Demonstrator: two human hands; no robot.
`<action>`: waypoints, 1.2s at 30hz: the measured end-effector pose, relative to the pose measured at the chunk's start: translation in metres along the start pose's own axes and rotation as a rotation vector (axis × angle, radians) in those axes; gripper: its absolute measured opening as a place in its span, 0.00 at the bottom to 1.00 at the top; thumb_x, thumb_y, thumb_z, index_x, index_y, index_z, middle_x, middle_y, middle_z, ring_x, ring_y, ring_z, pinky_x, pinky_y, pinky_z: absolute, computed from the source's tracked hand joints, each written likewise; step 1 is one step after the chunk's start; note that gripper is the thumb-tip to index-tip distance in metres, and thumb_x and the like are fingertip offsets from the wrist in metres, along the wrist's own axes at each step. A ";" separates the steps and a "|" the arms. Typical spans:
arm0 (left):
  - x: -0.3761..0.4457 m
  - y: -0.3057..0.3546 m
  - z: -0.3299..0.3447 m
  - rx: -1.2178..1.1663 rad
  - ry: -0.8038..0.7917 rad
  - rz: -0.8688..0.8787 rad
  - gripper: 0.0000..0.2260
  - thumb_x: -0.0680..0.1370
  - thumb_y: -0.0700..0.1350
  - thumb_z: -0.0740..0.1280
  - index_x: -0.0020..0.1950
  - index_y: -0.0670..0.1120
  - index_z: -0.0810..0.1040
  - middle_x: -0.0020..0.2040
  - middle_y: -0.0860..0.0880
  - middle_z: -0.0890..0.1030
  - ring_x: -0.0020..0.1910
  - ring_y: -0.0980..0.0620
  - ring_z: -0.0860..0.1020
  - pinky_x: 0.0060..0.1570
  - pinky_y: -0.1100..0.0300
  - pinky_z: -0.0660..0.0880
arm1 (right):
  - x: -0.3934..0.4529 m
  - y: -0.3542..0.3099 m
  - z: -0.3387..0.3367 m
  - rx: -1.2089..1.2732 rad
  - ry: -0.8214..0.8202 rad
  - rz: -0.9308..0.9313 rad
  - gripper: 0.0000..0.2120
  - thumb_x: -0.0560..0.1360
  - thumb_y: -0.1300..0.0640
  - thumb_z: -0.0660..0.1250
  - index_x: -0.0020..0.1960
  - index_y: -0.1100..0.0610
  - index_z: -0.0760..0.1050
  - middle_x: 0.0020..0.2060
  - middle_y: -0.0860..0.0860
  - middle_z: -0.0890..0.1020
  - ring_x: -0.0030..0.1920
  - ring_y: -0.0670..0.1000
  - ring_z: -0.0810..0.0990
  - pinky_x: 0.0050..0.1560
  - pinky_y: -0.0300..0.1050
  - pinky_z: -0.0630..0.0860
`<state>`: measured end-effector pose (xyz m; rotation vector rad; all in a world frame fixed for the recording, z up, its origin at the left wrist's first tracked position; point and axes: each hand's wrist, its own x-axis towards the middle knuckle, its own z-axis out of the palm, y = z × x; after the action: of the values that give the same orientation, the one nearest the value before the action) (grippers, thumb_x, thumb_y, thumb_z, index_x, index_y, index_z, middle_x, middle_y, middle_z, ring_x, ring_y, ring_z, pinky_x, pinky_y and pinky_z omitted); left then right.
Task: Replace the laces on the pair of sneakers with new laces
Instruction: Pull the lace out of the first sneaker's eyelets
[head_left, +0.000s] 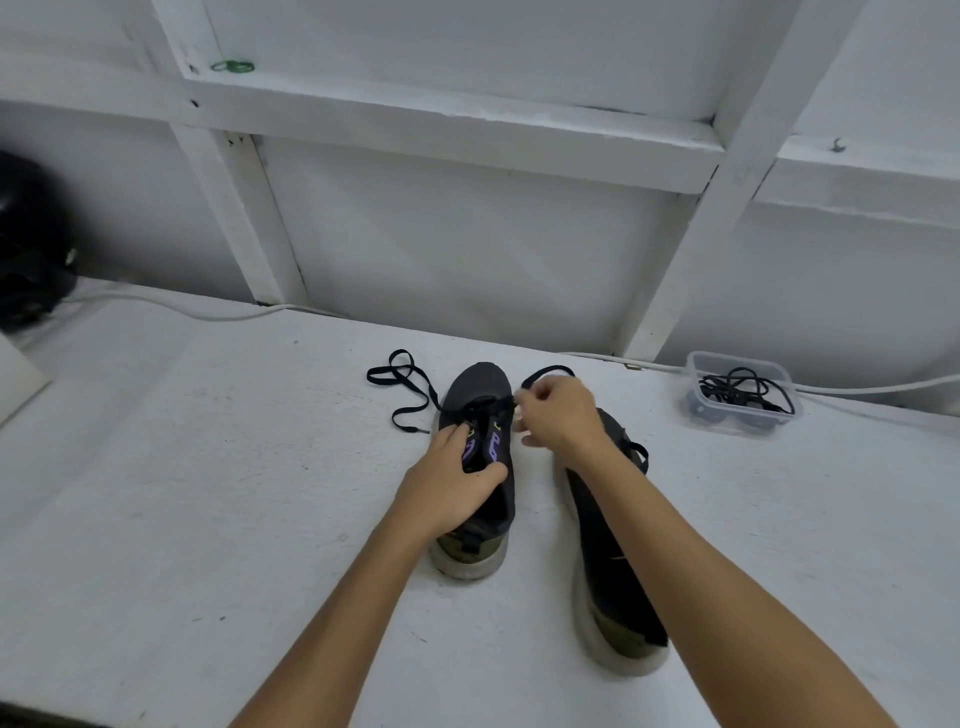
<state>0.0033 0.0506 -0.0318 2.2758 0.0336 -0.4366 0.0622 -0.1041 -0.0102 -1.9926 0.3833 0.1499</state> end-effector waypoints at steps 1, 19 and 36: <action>0.000 -0.001 0.000 0.000 -0.005 -0.007 0.30 0.75 0.62 0.64 0.75 0.55 0.65 0.75 0.59 0.65 0.69 0.52 0.70 0.64 0.53 0.69 | 0.003 -0.001 -0.006 0.060 0.080 0.011 0.12 0.81 0.59 0.65 0.39 0.59 0.74 0.33 0.55 0.82 0.41 0.57 0.87 0.42 0.53 0.85; 0.025 0.011 -0.026 -0.069 0.084 0.011 0.11 0.77 0.48 0.68 0.56 0.55 0.85 0.54 0.58 0.84 0.55 0.59 0.79 0.51 0.65 0.72 | -0.004 0.015 -0.012 -0.404 -0.067 -0.326 0.07 0.75 0.55 0.75 0.51 0.51 0.80 0.48 0.45 0.78 0.45 0.46 0.75 0.50 0.42 0.72; 0.039 0.002 -0.009 -0.040 0.143 0.170 0.05 0.82 0.44 0.65 0.50 0.47 0.81 0.47 0.54 0.76 0.41 0.59 0.75 0.40 0.72 0.67 | 0.004 0.023 -0.012 -0.562 -0.186 -0.503 0.05 0.79 0.53 0.70 0.49 0.51 0.85 0.50 0.44 0.78 0.40 0.42 0.74 0.47 0.41 0.71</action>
<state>0.0428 0.0510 -0.0376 2.2454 -0.0772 -0.1823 0.0576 -0.1250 -0.0255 -2.5330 -0.3233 0.1297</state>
